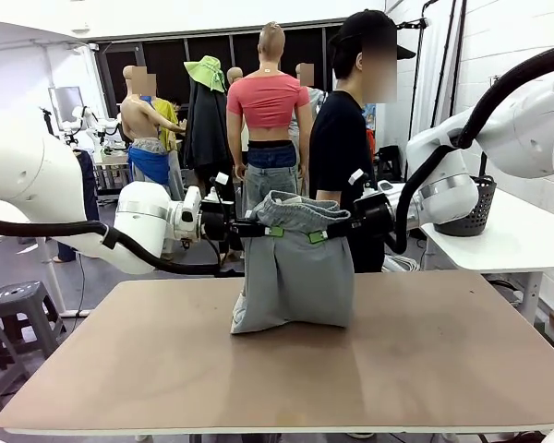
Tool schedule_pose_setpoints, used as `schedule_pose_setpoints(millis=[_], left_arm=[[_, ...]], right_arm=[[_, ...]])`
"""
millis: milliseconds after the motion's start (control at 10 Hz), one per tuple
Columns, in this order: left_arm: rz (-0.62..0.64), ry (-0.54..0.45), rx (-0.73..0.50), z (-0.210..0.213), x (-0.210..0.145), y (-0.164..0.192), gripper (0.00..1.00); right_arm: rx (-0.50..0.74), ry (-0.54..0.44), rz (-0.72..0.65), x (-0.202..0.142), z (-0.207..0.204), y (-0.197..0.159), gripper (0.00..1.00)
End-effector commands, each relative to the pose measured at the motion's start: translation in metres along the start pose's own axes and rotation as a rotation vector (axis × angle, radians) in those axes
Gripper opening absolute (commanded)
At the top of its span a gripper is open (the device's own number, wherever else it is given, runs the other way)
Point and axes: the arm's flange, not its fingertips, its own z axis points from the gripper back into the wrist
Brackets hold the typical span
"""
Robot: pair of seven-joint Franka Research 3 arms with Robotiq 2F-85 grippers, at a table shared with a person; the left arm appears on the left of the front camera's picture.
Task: Fold the training pants.
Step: Fold the Training pants in half.
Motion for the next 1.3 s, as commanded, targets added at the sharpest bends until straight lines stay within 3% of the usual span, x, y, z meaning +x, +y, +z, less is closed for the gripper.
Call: schedule_pose_setpoints(millis=[0,100,300,700,1000,1200], left_arm=[[-0.017,0.000,0.006,0.001,0.006,0.004,0.00],[0.000,0.000,0.000,0.000,0.000,0.000,0.00],[0.175,-0.029,0.031,0.007,-0.030,-0.021,0.00],[0.467,-0.065,0.050,0.017,-0.096,-0.051,0.00],[0.622,-0.072,0.036,0.008,-0.133,-0.035,0.00],[0.575,-0.065,0.083,0.003,-0.134,-0.007,0.00]], right_arm=[[-0.003,0.004,0.003,0.001,0.001,-0.002,0.00],[0.000,0.000,0.000,0.000,0.000,0.000,0.00],[0.062,-0.048,-0.130,-0.032,-0.004,0.010,0.00],[0.111,-0.040,-0.334,-0.098,-0.028,0.021,0.00],[0.090,-0.066,-0.431,-0.129,-0.038,0.009,0.00],[0.021,-0.105,-0.448,-0.129,-0.029,-0.011,0.00]])
